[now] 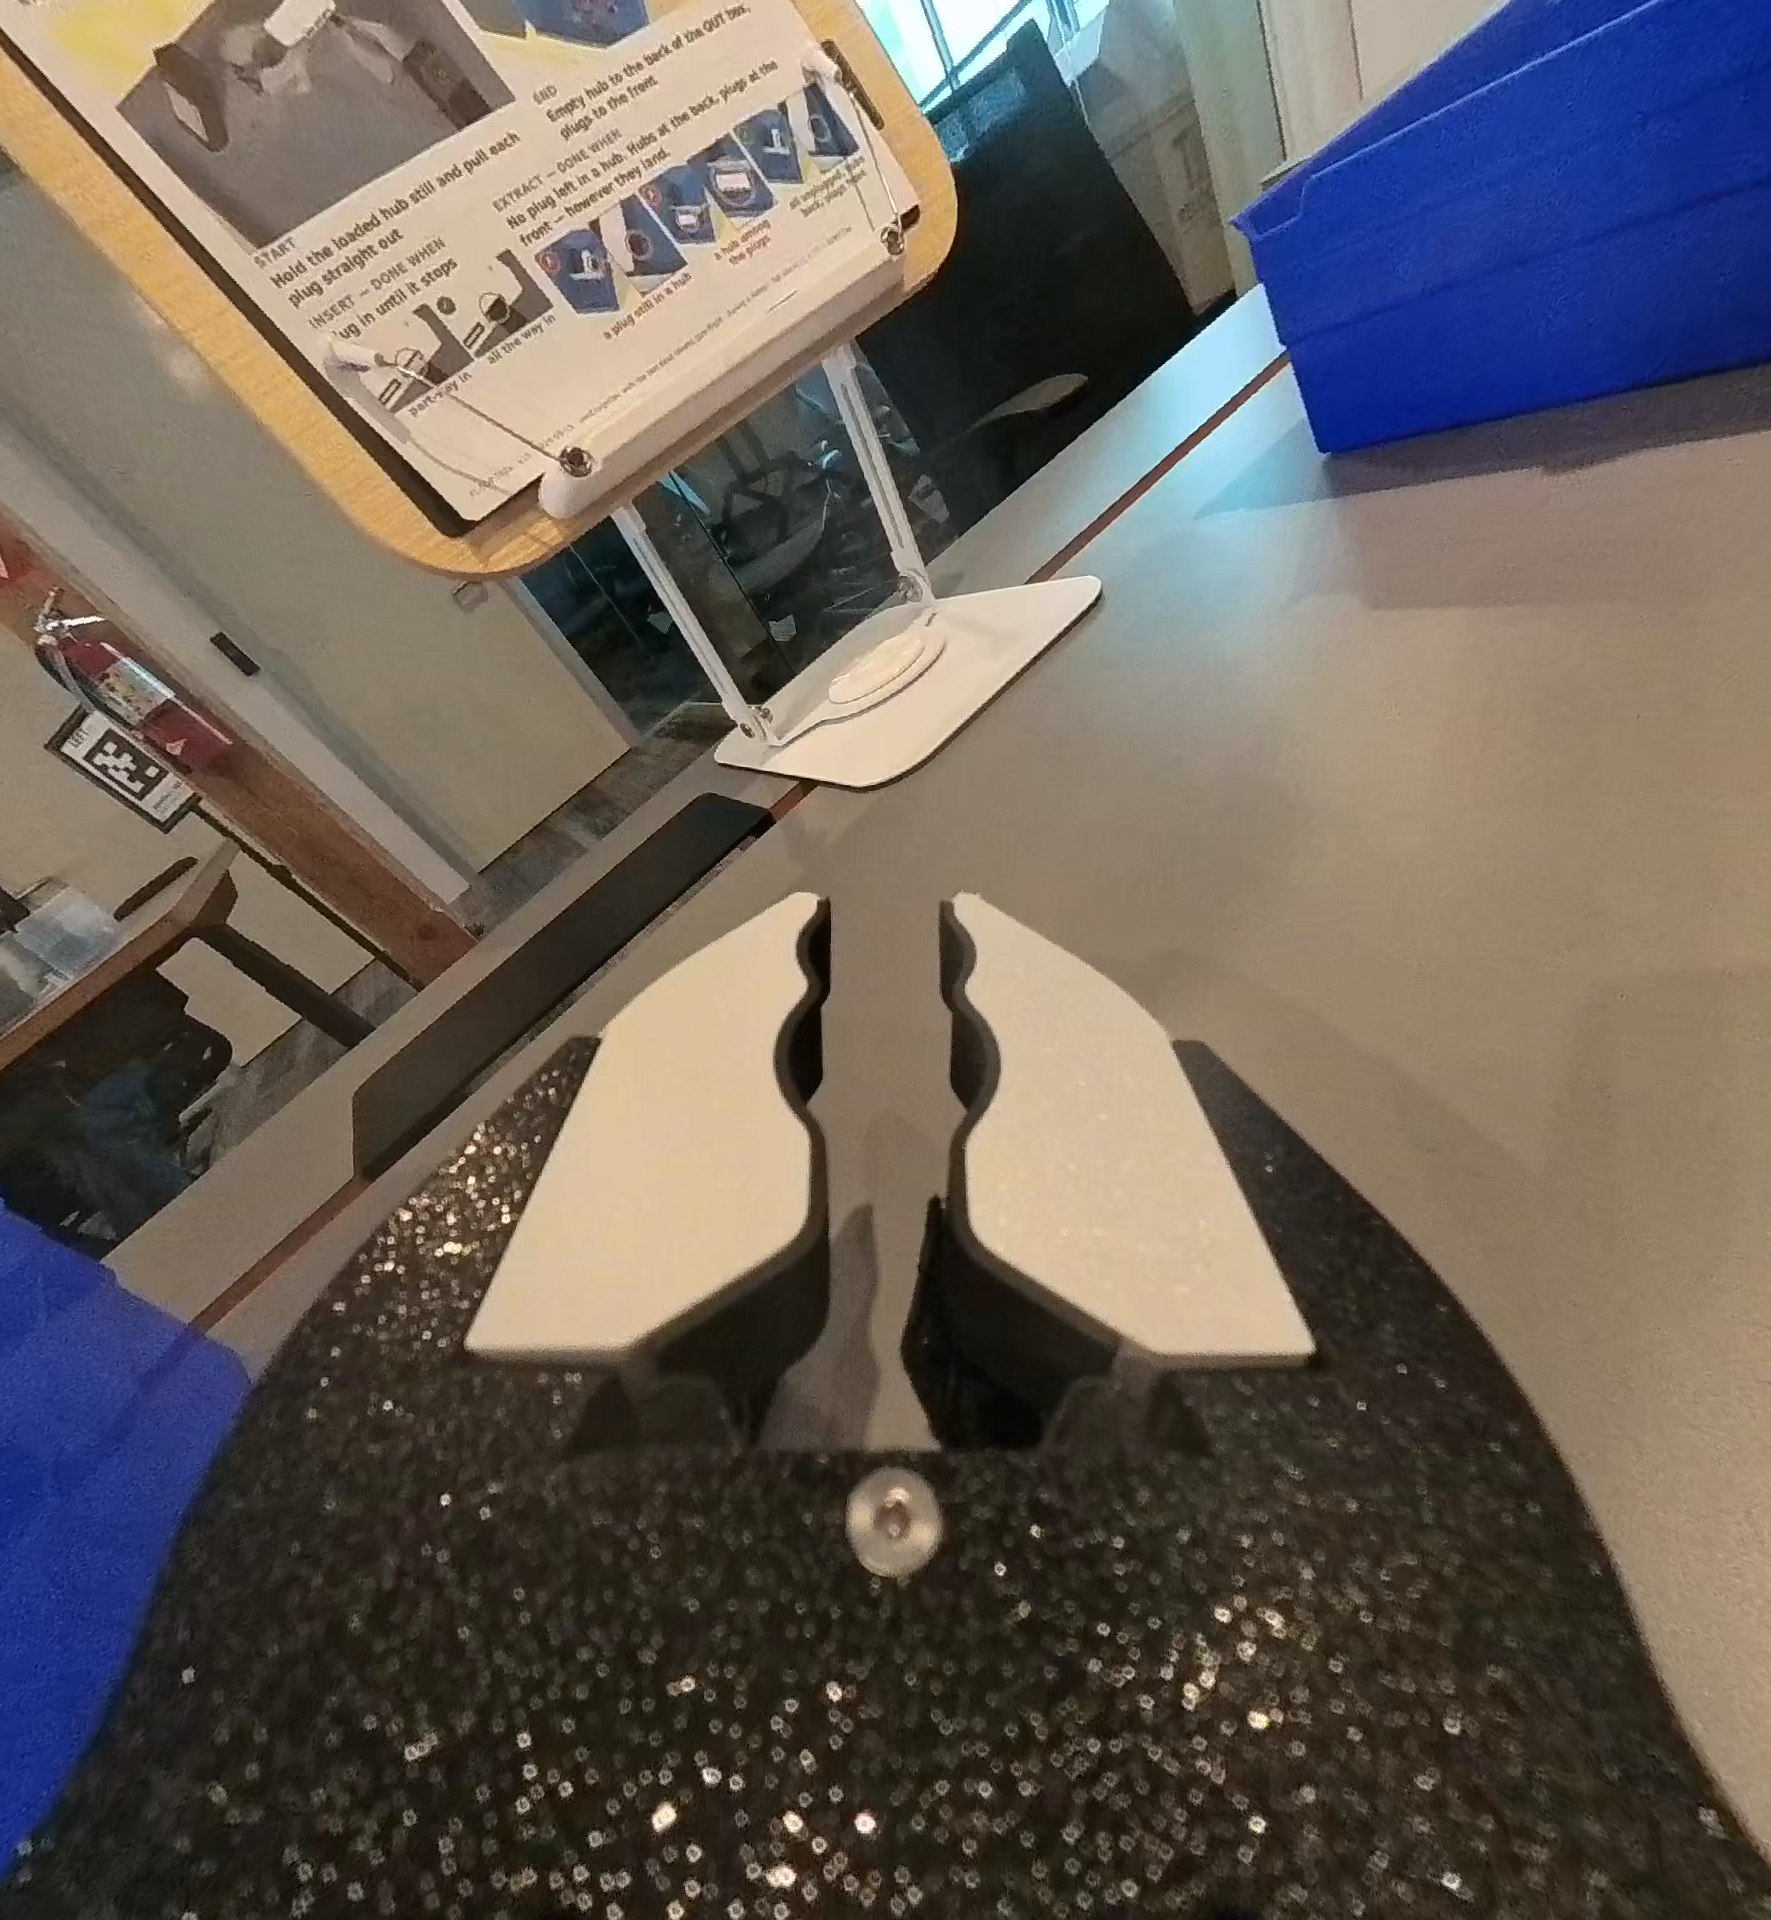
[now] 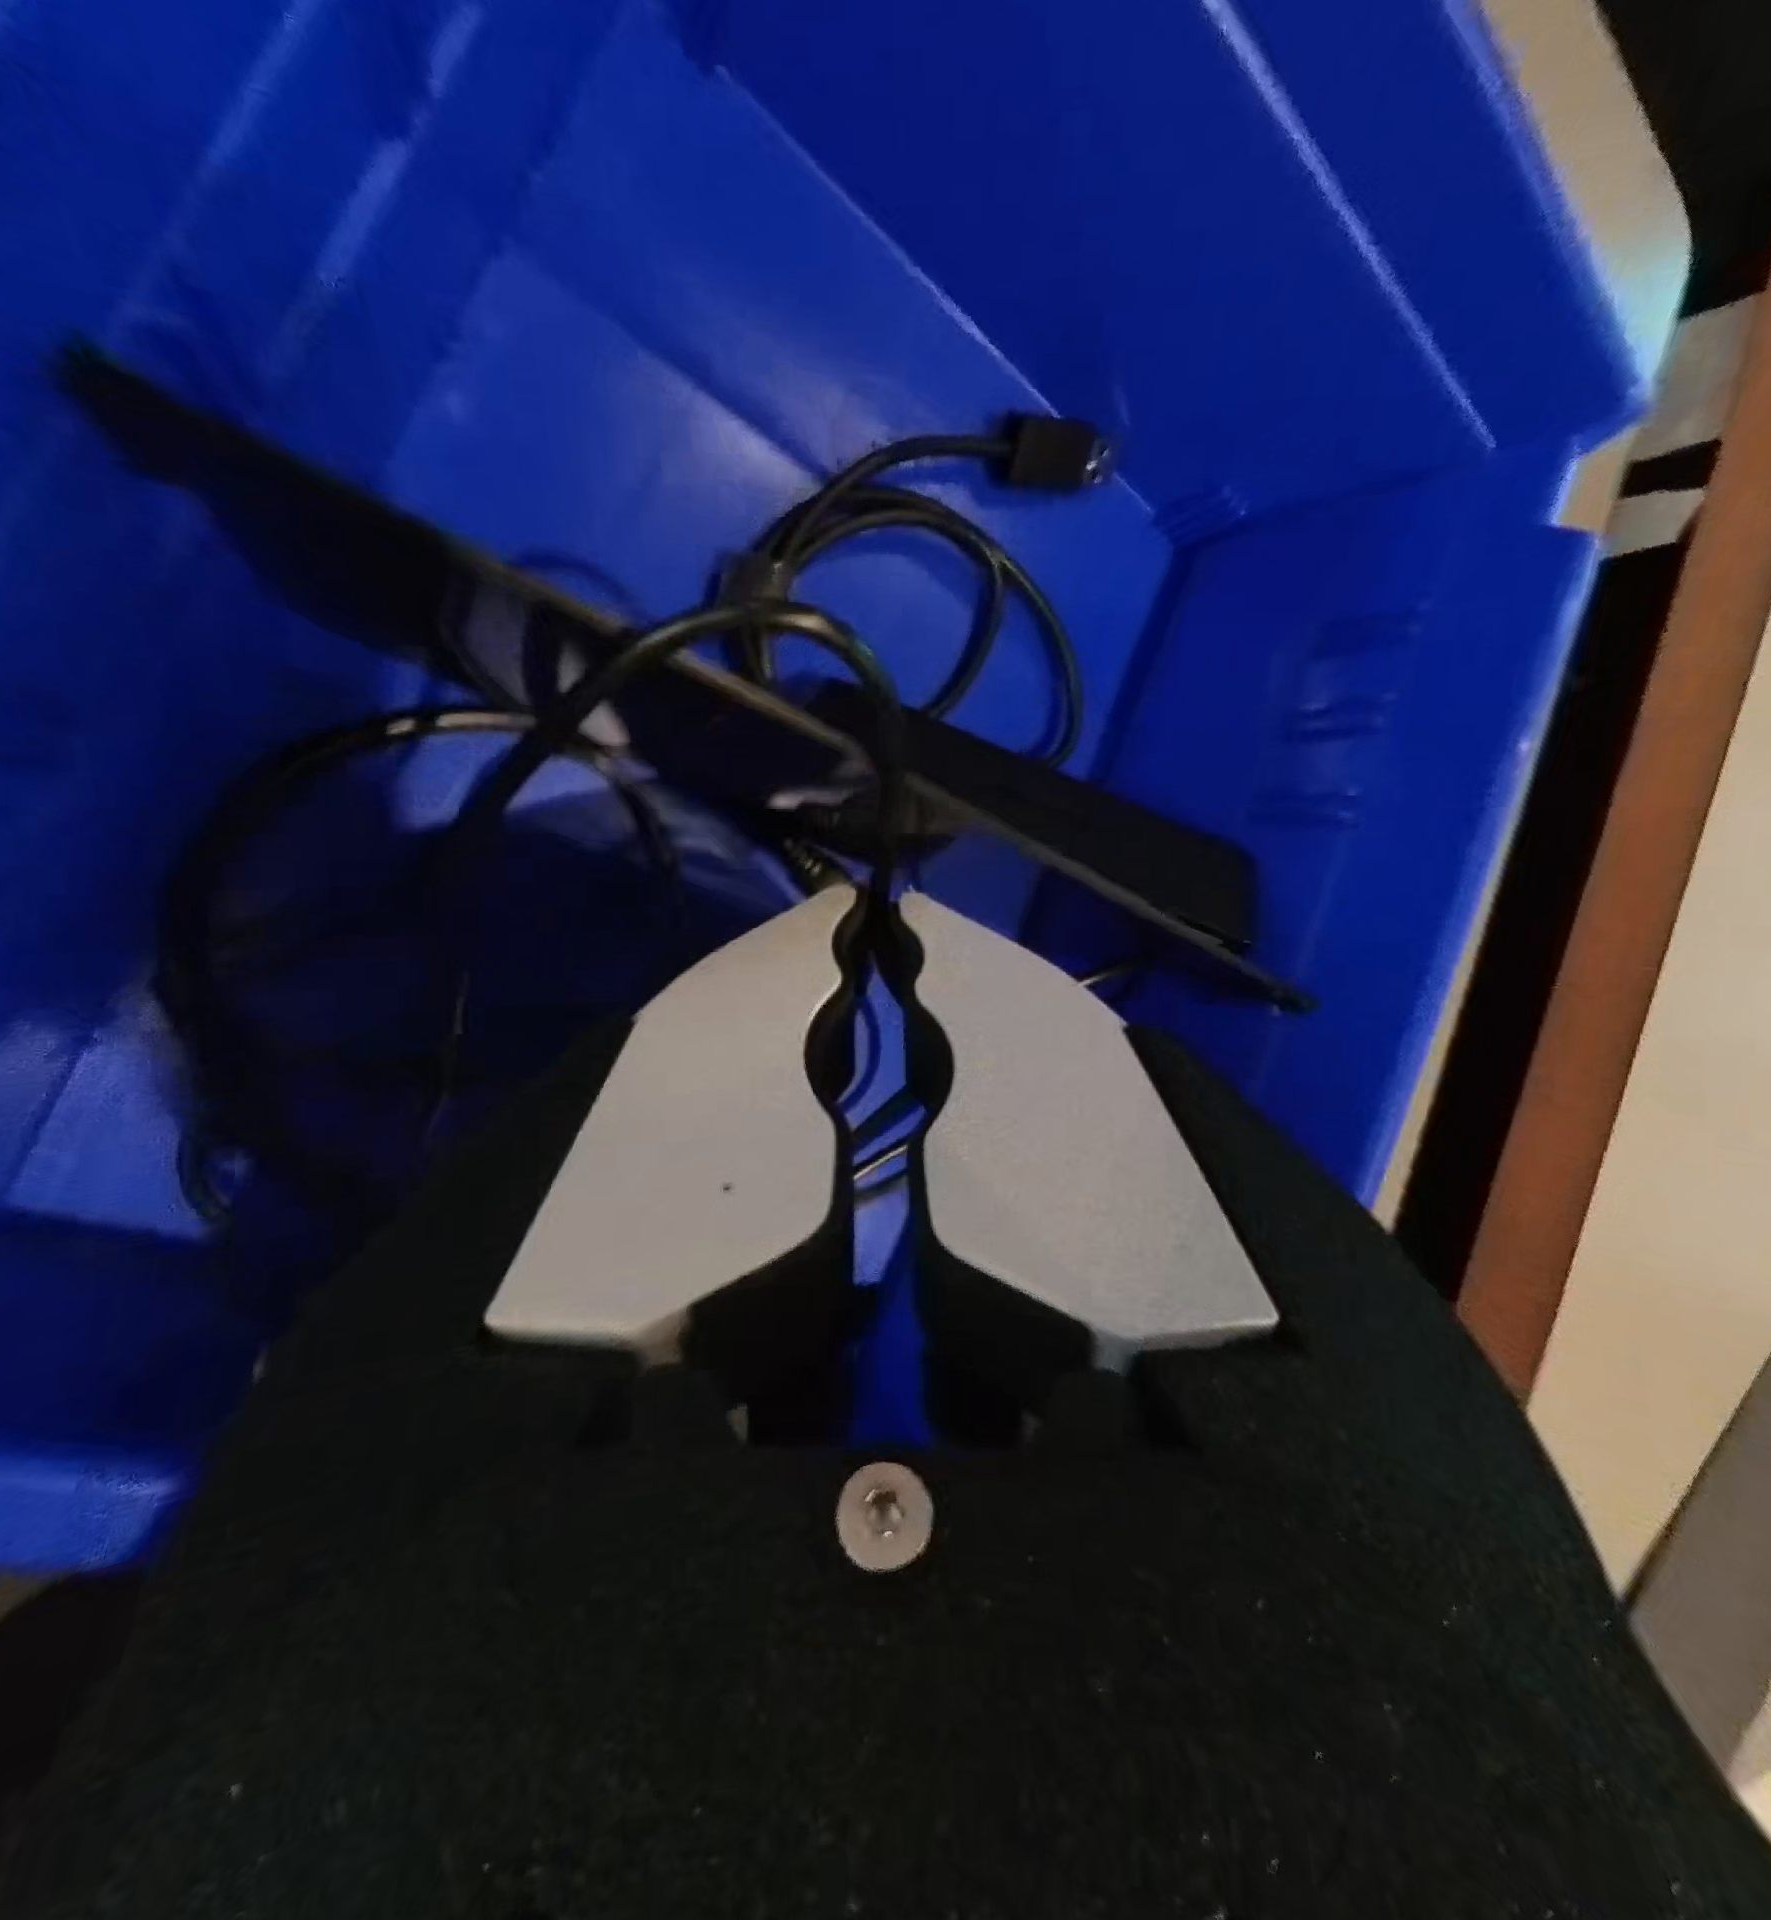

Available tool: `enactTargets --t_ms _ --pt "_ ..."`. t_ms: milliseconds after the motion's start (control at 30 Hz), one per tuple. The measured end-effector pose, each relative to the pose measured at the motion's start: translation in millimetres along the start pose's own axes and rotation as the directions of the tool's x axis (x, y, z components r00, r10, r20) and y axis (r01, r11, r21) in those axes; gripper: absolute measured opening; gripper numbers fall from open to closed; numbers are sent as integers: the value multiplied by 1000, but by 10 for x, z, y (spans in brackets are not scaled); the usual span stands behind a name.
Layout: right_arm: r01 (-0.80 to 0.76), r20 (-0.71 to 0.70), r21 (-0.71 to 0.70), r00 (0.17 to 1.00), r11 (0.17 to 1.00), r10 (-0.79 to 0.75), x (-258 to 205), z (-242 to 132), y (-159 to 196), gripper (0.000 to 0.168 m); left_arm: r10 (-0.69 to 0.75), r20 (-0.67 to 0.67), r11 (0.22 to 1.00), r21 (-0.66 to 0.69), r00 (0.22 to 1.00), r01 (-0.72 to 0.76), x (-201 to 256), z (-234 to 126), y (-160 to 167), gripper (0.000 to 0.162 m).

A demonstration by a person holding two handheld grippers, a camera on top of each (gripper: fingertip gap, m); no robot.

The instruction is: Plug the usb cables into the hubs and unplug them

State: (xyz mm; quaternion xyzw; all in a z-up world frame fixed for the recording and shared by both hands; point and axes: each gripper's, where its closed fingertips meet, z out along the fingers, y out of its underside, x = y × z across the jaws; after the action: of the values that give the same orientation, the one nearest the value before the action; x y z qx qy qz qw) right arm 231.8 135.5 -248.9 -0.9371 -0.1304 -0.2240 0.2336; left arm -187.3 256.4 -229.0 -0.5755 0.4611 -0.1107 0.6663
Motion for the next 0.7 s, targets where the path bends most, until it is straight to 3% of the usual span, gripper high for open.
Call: enactTargets --t_ms 133,333,433,567,700 --pt "159 -19 -118 986 980 -163 0 -15 234 3 1 0 1000 -3 1000 -1 0 6 3 19" --pt "366 97 -272 931 890 -353 -81 123 518 6 15 -2 1000 -5 1000 -15 16 11 4 18" --pt "370 55 -308 926 876 -372 5 78 522 8 13 0 1000 -4 1000 -13 10 10 4 18" --pt "206 -139 -205 962 957 -237 247 -223 314 33 8 8 1000 -1 1000 -8 -6 11 0 19" --pt "74 -340 111 940 991 -32 464 -756 -139 50 5 6 1000 1 1000 -5 -6 18 -4 20"
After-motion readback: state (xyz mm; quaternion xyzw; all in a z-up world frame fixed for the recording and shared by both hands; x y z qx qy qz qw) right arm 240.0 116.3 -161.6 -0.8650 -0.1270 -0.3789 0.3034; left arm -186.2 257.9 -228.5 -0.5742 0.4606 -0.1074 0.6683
